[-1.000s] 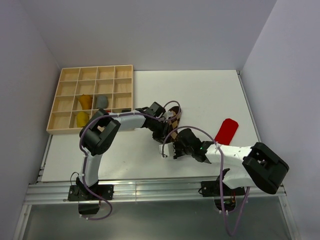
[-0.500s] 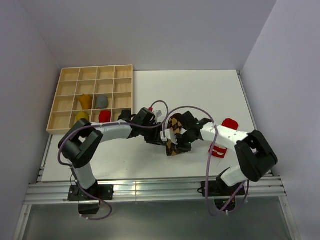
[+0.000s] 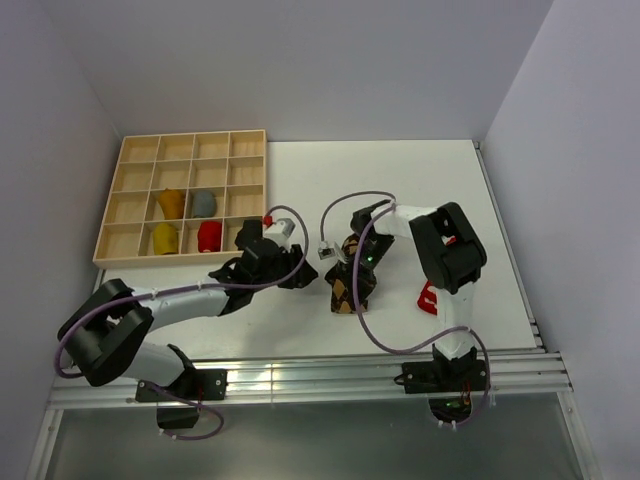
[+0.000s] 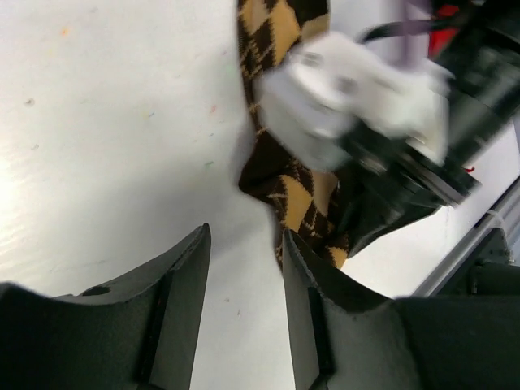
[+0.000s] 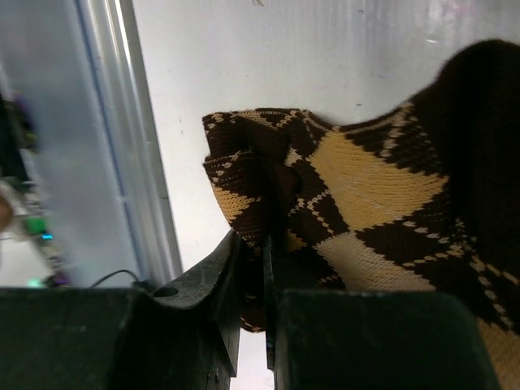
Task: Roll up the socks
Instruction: Roll the sock at the center of the board.
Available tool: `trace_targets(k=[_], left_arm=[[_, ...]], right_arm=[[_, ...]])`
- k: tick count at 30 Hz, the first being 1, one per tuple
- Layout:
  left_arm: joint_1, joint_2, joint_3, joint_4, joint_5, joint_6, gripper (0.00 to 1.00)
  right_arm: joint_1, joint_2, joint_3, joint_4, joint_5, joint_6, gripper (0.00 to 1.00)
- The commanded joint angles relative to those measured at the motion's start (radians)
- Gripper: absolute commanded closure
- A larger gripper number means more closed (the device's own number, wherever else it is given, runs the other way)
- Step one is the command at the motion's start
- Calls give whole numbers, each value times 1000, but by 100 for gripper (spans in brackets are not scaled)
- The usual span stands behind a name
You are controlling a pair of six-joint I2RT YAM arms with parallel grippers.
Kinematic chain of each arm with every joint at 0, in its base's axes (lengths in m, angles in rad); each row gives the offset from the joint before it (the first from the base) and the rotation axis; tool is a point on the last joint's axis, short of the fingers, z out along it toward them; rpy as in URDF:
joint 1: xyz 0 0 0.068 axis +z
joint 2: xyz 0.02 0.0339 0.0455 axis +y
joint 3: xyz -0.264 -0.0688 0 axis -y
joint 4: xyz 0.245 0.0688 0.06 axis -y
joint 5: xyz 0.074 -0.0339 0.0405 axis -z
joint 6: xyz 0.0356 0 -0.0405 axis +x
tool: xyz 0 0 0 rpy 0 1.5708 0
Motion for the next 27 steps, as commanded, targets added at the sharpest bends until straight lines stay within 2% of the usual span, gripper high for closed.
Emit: trace_targets(k=[1, 4, 10, 21, 26, 27], left_arm=[[-106, -1, 10, 133, -116, 116, 53], [-194, 83, 65, 131, -113, 211, 53], [-258, 219, 165, 127, -89, 306, 50], [-266, 329, 231, 85, 28, 351, 53], [-266, 349, 226, 73, 49, 345, 57], [-265, 350, 219, 75, 58, 342, 60]], right_arm=[[-17, 66, 71, -126, -52, 7, 88], [-27, 127, 115, -151, -45, 29, 88], [-53, 175, 151, -168, -35, 39, 88], [-66, 195, 155, -129, -18, 82, 88], [-73, 207, 160, -110, -5, 105, 89], [-74, 206, 158, -105, -2, 110, 89]])
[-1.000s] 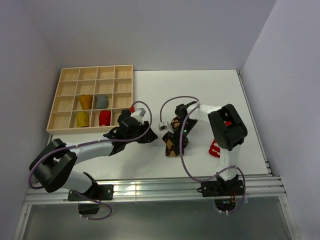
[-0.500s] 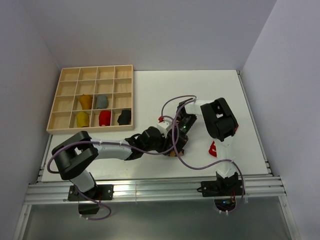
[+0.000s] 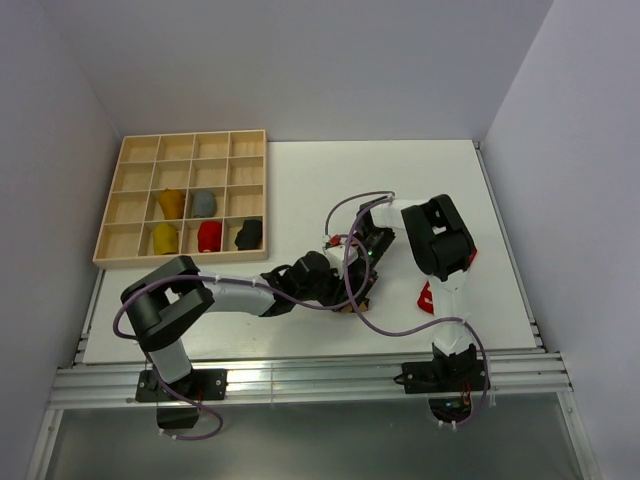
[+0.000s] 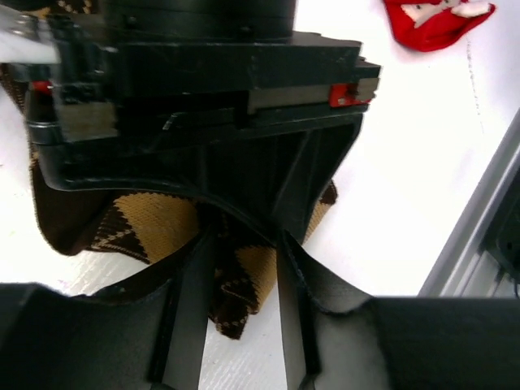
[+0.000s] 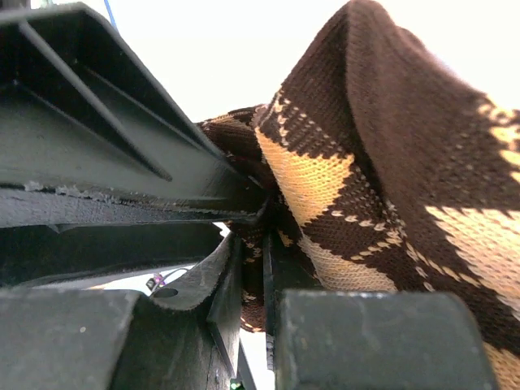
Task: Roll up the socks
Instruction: Roll the sock at the center of the board.
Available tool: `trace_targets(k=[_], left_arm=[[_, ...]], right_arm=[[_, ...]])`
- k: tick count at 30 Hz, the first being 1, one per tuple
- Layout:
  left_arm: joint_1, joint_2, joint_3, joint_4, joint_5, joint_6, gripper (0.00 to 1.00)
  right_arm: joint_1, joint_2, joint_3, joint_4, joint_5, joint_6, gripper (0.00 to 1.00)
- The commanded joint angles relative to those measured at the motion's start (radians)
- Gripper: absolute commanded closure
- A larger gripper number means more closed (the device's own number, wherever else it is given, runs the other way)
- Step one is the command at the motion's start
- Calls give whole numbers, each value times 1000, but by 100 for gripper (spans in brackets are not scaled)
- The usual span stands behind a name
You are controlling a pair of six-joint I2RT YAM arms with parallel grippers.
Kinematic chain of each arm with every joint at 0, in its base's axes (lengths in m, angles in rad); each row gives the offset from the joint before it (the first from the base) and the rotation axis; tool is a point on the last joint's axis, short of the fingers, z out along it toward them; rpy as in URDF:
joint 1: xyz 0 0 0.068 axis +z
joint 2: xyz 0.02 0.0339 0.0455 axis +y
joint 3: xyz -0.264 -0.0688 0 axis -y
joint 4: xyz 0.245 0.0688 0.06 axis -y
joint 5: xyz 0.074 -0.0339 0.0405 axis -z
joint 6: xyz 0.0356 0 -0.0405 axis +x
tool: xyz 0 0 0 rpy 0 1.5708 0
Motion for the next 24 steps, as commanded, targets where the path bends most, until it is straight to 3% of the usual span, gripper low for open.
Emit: trace_targets(k=[1, 11, 14, 16, 19, 24], left_arm=[[-4, 19, 7, -8, 44, 20, 61], [41, 7, -41, -5, 109, -5, 64], [51, 16, -36, -13, 109, -13, 70], [55, 34, -16, -33, 106, -19, 81], [58, 69, 19, -78, 121, -28, 98], [85, 119, 65, -151, 158, -65, 100]], right_arm=[[-13, 21, 25, 69, 48, 13, 89], [-23, 17, 6, 114, 71, 52, 89], [-24, 9, 1, 123, 74, 61, 89], [-24, 1, 1, 132, 75, 73, 88], [-26, -37, -20, 176, 80, 94, 80], [-61, -189, -58, 252, 69, 140, 66]])
